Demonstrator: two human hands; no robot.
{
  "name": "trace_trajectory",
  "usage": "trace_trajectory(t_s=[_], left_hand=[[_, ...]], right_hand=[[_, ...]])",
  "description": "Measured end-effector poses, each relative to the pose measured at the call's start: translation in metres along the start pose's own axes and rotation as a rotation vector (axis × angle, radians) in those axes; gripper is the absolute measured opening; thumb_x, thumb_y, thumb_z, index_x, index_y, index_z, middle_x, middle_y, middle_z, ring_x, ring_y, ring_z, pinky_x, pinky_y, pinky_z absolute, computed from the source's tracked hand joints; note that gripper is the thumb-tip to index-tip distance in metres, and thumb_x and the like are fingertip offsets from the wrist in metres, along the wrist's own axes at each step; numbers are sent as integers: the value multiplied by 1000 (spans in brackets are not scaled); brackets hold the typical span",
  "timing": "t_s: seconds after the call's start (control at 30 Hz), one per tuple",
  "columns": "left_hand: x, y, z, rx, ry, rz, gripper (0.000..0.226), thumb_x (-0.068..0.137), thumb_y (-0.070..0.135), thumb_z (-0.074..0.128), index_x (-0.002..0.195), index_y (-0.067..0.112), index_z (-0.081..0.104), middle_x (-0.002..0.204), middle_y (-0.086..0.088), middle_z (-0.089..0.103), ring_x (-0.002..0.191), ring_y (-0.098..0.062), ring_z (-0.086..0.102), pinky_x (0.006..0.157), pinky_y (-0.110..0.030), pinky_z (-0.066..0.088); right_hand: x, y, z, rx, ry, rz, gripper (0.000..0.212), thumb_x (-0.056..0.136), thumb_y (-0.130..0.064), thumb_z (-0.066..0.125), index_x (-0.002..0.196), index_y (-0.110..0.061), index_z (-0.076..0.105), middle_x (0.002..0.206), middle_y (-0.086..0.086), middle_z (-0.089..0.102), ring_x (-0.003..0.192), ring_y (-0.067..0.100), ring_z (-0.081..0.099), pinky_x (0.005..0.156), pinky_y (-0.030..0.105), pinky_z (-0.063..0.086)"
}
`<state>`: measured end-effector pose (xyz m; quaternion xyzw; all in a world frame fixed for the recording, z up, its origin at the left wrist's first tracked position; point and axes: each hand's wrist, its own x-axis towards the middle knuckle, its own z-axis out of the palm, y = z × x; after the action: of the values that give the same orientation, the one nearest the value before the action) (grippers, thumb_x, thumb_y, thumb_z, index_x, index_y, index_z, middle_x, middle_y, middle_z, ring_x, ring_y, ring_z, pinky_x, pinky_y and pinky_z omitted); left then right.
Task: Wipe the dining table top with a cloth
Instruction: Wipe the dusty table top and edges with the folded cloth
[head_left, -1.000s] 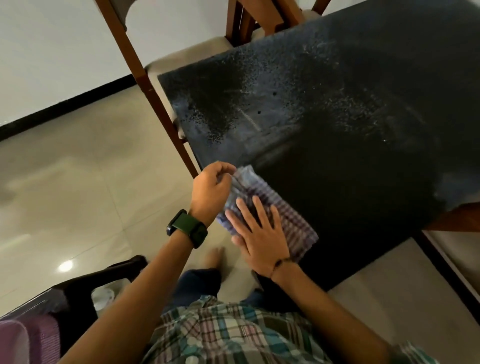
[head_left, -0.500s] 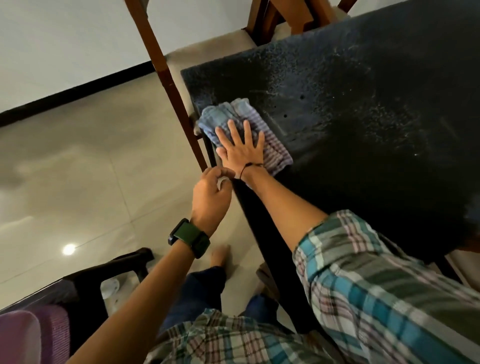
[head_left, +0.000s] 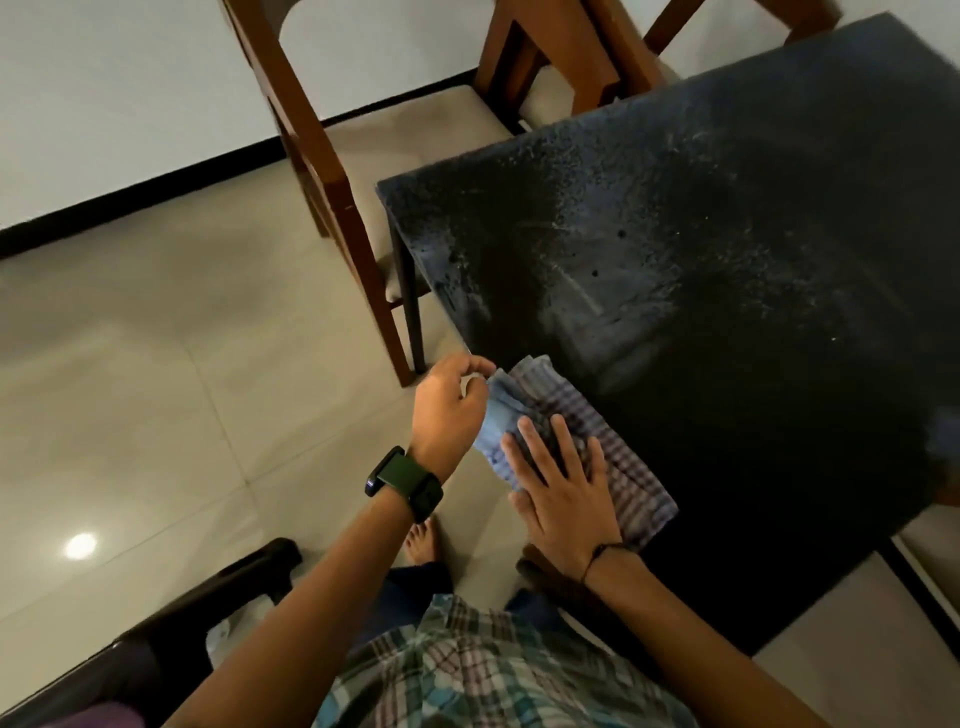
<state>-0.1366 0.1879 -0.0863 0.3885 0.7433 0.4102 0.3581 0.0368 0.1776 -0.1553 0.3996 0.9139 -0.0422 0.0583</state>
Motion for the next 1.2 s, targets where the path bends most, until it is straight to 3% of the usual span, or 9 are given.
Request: trace_trajectory(t_s=[0.2,0.33,0.47,0.67,0.77,0.87,0.97,1.03,1.2], left_hand=[[11,-5,-31,5,44,41,24,84,0,43,95,10,63,95,-1,59,87,-14,52,76,-24,40],[12,-11,-46,-4,70,70,21,84,-1,43,92,7,61,94,0,59,89,-14,53,75,-23,40],[23,-15,-55,17,51,62,22,85,0,43,93,8,62,95,-1,60,86,-11,52,68,-12,38],[61,-21,-62,-51,16,-18,23,88,4,42,97,11,61,97,-2,58,90,-17,55,77,-24,46],[77,-20,-58,-32,3,-25,23,87,3,42,97,10,61,96,-1,59,82,-10,54,69,-11,44],[97,-16,-55,-47,-36,-37,22,89,4,42,99,10,60,99,-3,58,79,-5,52,63,-4,42],[122,-14,-57,-9,-19,7,21,87,3,43,93,11,61,101,-5,58,87,-17,57,74,-24,51],[140,-9,-65,3,24,10,21,86,3,43,91,13,61,98,-1,55,89,-24,58,75,-35,53],[179,2,-94,122,83,51,22,86,-1,44,94,9,62,99,-1,57,91,-14,52,73,-9,39]], right_hand=[[154,-26,-26,-15,-68,46,63,90,-46,9,148,-23,13,155,5,22,142,32,21,109,58,20],[220,-40,-40,4,-63,34,62,95,-47,29,150,-22,14,156,5,18,143,31,17,111,58,15],[179,-27,-30,10,-5,42,64,91,-49,24,142,-13,38,145,12,41,132,33,41,99,60,38],[52,16,0,-2,0,58,65,95,-54,3,150,-22,8,159,-5,1,141,27,15,106,55,16],[63,14,-2,-2,-41,102,66,94,-56,3,150,-22,6,158,-4,0,145,26,4,106,56,13],[109,7,-10,3,-47,103,66,94,-56,4,150,-22,11,155,3,21,140,33,19,104,60,18],[183,-2,-24,17,-79,81,64,92,-55,14,148,-24,17,153,6,28,139,36,26,106,62,21],[239,-9,-34,44,-93,46,68,86,-55,11,149,-28,5,157,4,17,142,35,15,109,62,10],[346,-21,-52,24,-57,1,60,94,-54,14,149,-34,1,159,-1,0,145,32,-3,110,61,-4]])
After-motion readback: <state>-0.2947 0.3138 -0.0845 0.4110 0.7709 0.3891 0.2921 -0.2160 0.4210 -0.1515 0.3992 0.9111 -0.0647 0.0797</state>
